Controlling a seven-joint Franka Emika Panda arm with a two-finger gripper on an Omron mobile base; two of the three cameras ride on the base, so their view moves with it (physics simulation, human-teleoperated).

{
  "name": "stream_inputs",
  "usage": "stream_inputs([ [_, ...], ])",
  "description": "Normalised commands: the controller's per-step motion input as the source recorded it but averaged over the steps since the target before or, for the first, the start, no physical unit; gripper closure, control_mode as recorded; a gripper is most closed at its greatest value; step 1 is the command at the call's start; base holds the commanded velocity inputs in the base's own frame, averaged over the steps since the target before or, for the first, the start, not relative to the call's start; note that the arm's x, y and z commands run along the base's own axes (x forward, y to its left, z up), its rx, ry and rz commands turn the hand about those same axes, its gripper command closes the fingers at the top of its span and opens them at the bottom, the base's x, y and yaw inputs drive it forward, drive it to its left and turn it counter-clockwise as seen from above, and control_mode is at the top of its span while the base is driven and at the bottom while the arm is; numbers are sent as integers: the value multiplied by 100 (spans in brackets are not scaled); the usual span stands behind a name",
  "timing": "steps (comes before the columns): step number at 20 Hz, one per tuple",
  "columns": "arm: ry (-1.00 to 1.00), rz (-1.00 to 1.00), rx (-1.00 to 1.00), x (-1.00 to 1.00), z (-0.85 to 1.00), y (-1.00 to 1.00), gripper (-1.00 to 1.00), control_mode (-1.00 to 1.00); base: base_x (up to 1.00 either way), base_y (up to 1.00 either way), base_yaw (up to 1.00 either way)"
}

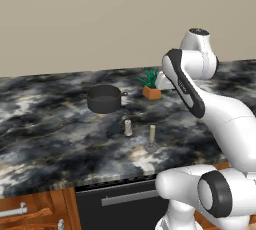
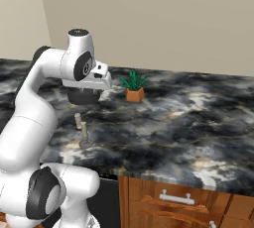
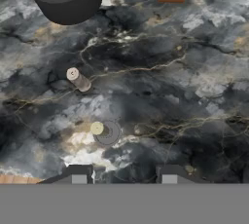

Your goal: Pick the candle and candle from the dining table and place them in the open cabinet. Close the cabinet after placing the objects.

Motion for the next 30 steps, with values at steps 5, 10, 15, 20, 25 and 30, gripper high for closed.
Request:
stream_inputs([
  [5, 0, 3, 0, -6, 0, -7, -100, -100, 0, 0, 0],
  [10, 0, 8, 0, -28, -3, -15, -100, -100, 0, 0, 0],
  [15, -1, 15, 0, -20, -7, -18, -100, -100, 0, 0, 0],
  [20, -1, 22, 0, -14, -11, -19, -100, -100, 0, 0, 0],
  [25, -6, 24, 1, -11, -14, -17, -100, -100, 0, 0, 0],
  [30, -7, 22, 4, 0, -17, -8, -100, -100, 0, 0, 0],
])
